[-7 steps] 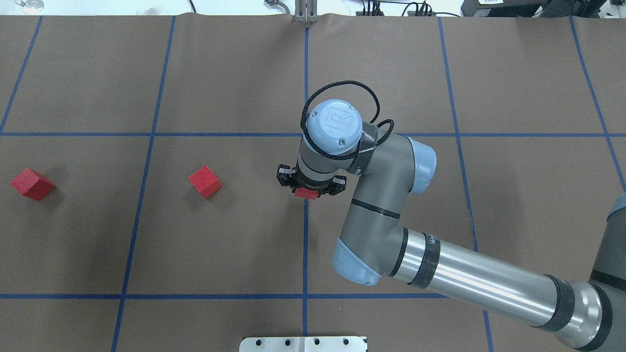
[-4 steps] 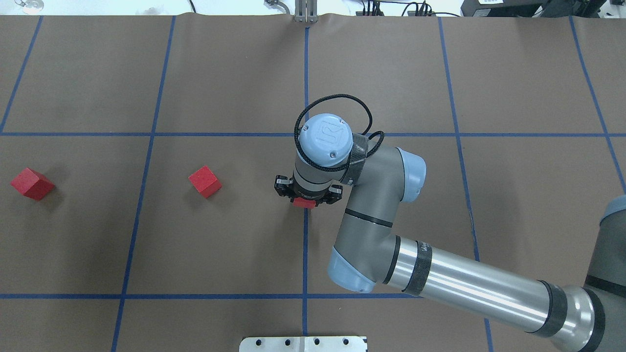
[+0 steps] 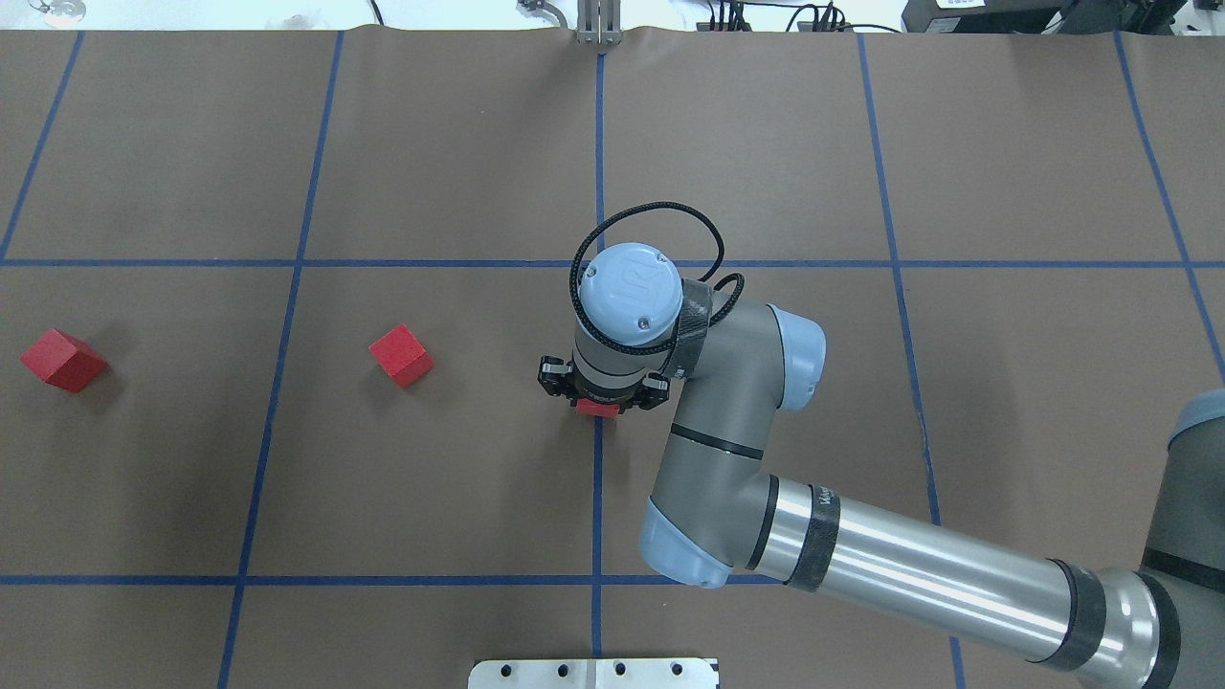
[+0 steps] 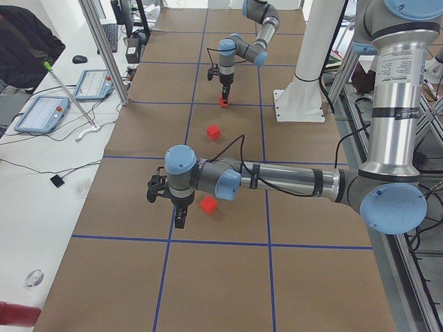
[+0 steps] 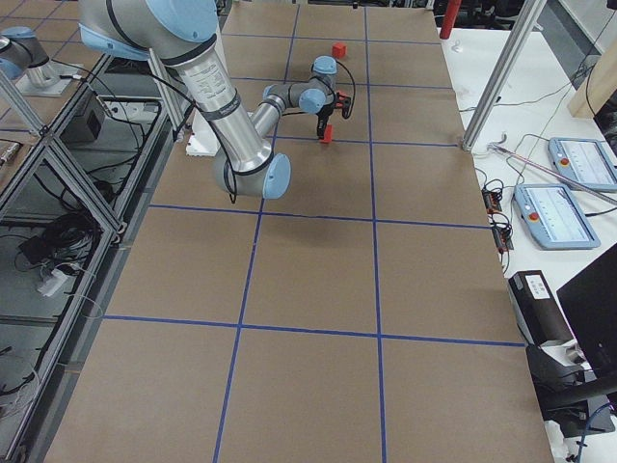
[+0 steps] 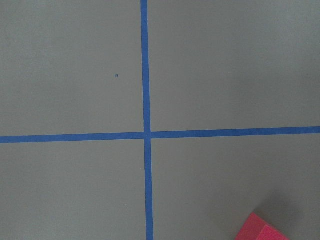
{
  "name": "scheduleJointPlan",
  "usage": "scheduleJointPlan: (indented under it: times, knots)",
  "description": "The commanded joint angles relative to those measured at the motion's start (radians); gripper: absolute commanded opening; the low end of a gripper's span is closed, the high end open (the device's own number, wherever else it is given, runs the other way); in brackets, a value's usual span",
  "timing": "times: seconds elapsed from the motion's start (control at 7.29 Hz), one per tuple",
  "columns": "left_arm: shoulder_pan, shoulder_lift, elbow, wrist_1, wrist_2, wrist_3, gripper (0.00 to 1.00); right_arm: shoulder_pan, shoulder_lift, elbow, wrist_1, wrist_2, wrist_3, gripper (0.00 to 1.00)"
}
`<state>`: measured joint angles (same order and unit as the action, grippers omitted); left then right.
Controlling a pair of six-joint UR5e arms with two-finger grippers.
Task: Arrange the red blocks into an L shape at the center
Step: 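Carry the red cube with the right gripper to the table center, then release the cube and raise the right gripper while the left arm reaches out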
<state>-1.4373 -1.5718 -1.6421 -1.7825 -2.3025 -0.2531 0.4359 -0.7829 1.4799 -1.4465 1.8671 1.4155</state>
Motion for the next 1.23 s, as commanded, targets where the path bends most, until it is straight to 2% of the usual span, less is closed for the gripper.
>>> scheduleJointPlan:
  times: [0.0, 0.14, 0.27, 0.55, 0.69, 0.82, 0.96, 1.1]
  knots:
    - [0.002, -0.004, -0.019, -0.002, -0.014, -0.002, 1.00, -0.008, -0.001, 0.011, 0.002, -0.036, 0.007, 1.00]
    - [0.024, -0.004, -0.022, -0.003, -0.096, -0.003, 1.00, -0.006, -0.013, 0.054, -0.002, -0.023, 0.000, 1.00]
    - [0.031, -0.010, -0.024, -0.027, -0.129, -0.103, 1.00, 0.016, -0.060, 0.138, -0.009, -0.001, -0.004, 1.00]
    - [0.215, -0.103, -0.025, -0.147, -0.117, -0.573, 1.00, 0.192, -0.175, 0.293, -0.009, 0.187, -0.007, 1.00]
    - [0.300, -0.162, -0.047, -0.156, -0.111, -0.724, 1.00, 0.281, -0.209, 0.309, -0.009, 0.273, -0.009, 1.00]
    - [0.380, -0.251, -0.053, -0.156, -0.085, -0.956, 1.00, 0.329, -0.248, 0.307, -0.008, 0.308, -0.045, 1.00]
    - [0.484, -0.304, -0.065, -0.156, 0.002, -1.138, 1.00, 0.363, -0.278, 0.304, -0.005, 0.314, -0.109, 1.00]
    - [0.570, -0.336, -0.074, -0.153, 0.082, -1.238, 1.00, 0.403, -0.310, 0.300, 0.001, 0.314, -0.165, 1.00]
